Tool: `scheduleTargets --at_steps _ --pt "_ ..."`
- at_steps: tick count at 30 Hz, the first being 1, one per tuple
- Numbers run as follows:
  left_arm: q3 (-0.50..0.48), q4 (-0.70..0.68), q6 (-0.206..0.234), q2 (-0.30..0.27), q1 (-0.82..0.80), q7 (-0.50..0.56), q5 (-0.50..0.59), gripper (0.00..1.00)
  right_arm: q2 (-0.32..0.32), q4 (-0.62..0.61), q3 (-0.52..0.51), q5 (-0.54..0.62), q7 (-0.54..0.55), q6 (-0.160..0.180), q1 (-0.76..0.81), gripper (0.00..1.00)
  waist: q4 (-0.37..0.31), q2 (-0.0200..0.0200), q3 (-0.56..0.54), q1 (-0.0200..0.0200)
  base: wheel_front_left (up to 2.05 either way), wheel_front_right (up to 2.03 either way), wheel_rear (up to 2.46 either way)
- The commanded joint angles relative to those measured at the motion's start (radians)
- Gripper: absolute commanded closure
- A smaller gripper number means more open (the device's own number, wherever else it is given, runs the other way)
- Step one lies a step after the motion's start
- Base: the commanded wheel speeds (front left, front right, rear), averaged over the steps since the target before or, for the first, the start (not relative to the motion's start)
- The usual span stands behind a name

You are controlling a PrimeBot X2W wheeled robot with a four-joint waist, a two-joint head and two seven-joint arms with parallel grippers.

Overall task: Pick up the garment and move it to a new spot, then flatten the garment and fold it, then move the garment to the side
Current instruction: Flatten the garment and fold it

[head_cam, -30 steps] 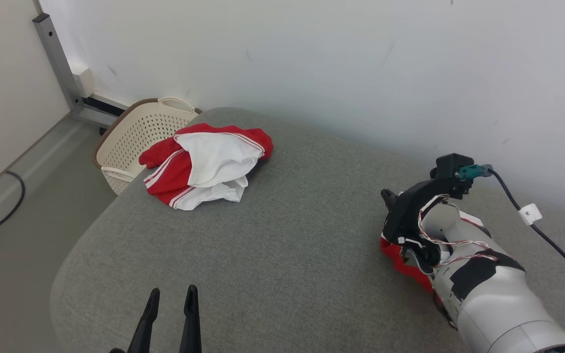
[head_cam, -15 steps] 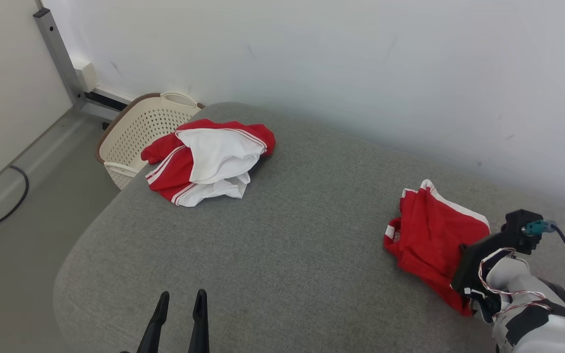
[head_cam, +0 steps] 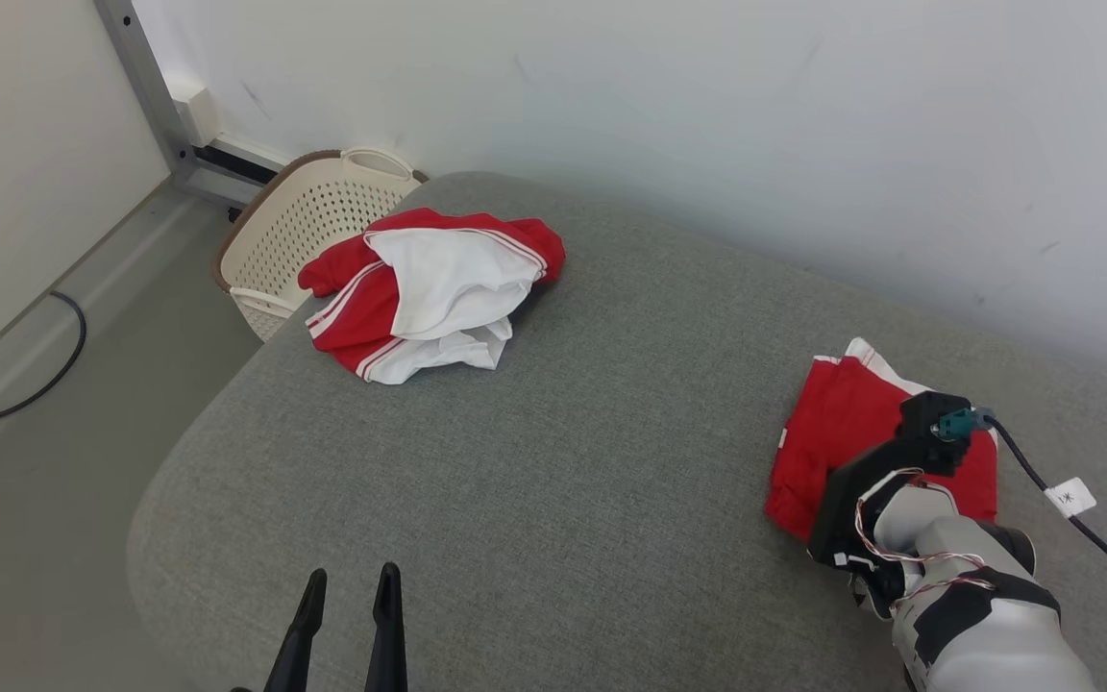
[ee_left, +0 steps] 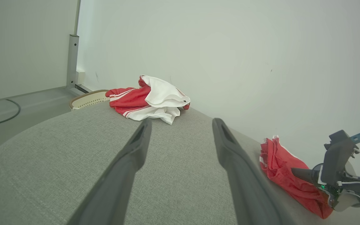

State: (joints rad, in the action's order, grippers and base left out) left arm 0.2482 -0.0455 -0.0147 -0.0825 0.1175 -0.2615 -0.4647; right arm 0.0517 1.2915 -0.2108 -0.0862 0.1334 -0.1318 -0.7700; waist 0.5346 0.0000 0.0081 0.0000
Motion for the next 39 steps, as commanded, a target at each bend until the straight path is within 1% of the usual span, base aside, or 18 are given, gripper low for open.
scheduleTargets --at_steps 1,3,7,10,13,14,15,18,21,25,26,28,32,33,39 --pt "-0.001 -0.004 -0.001 0.003 0.004 -0.005 0.010 0.00 -0.001 0.000 0.012 -0.001 0.013 0.002 -0.008 1.00 0.006 0.0000 0.003 0.0000 0.00 0.00 0.00" --pt "0.000 0.000 -0.004 0.004 0.000 -0.005 0.012 0.00 -0.003 0.000 0.076 -0.061 0.031 0.002 -0.019 1.00 0.015 0.0000 0.003 0.0000 0.00 0.00 0.00" --pt "-0.006 0.004 -0.008 0.008 -0.006 -0.004 0.013 0.00 -0.001 -0.012 0.271 -0.238 0.053 0.002 -0.017 1.00 0.018 0.0000 -0.003 0.0000 0.00 0.00 0.00" --pt "-0.013 0.005 -0.011 0.008 -0.006 -0.004 0.014 0.00 -0.003 -0.097 0.425 -0.403 0.085 0.002 0.015 1.00 0.010 0.0000 -0.012 0.0000 0.00 0.00 0.00" --pt "-0.022 0.008 -0.021 0.004 0.001 -0.005 0.015 0.00 -0.001 -0.147 0.521 -0.521 0.108 0.002 0.008 1.00 -0.005 0.0000 -0.028 0.0000 0.00 0.00 0.00" --pt "-0.024 0.010 -0.019 0.003 0.003 -0.005 0.016 0.00 -0.002 -0.153 0.541 -0.546 0.114 0.002 -0.005 0.57 -0.010 0.0000 -0.034 0.0000 0.00 0.00 0.00" --pt "-0.027 0.012 -0.020 0.002 0.003 -0.005 0.016 0.00 -0.002 -0.147 0.549 -0.574 0.125 0.002 -0.020 0.00 -0.016 0.0000 -0.039 0.0000 0.00 0.00 0.00" --pt "-0.031 0.019 -0.025 -0.002 0.005 -0.005 0.016 0.00 -0.002 -0.096 0.557 -0.596 0.125 0.002 -0.067 0.00 -0.034 0.0000 -0.059 0.0000 0.00 0.00 0.00" --pt "-0.032 0.024 -0.029 -0.006 0.006 -0.005 0.016 0.00 0.003 -0.032 0.535 -0.561 0.102 0.002 -0.123 0.00 -0.051 0.0000 -0.075 0.0000 0.00 0.00 0.00" --pt "-0.028 0.031 -0.034 -0.010 0.007 -0.005 0.015 0.00 0.078 0.000 0.462 -0.524 0.084 0.002 -0.132 0.00 -0.064 0.0000 -0.089 0.0000 0.00 0.00 0.00" --pt "-0.028 0.031 -0.034 -0.010 0.007 -0.005 0.015 0.00 0.078 0.000 0.462 -0.524 0.084 0.002 -0.132 0.00 -0.064 0.0000 -0.089 0.0000 0.00 0.00 0.00" --pt "-0.024 0.035 -0.037 -0.011 0.007 -0.005 0.012 0.00 0.119 0.002 0.412 -0.502 0.094 0.002 -0.087 0.00 -0.067 0.0000 -0.092 0.0000 0.00 0.00 0.00" --pt "-0.018 0.043 -0.037 -0.013 0.008 -0.003 0.009 0.00 0.167 -0.002 0.306 -0.450 0.099 0.002 -0.034 0.00 -0.068 0.0000 -0.096 0.0000 0.00 0.00 0.00" --pt "-0.016 0.044 -0.037 -0.014 0.009 -0.002 0.008 0.00 0.183 -0.001 0.254 -0.414 0.092 0.002 -0.004 0.00 -0.068 0.0000 -0.095 0.0000 0.00 0.00 0.00" --pt "-0.008 0.047 -0.041 -0.020 0.000 0.004 0.004 0.00 0.163 -0.001 0.088 -0.288 0.092 0.002 0.050 0.00 -0.060 0.0000 -0.088 0.0000 0.00 0.00 0.00"
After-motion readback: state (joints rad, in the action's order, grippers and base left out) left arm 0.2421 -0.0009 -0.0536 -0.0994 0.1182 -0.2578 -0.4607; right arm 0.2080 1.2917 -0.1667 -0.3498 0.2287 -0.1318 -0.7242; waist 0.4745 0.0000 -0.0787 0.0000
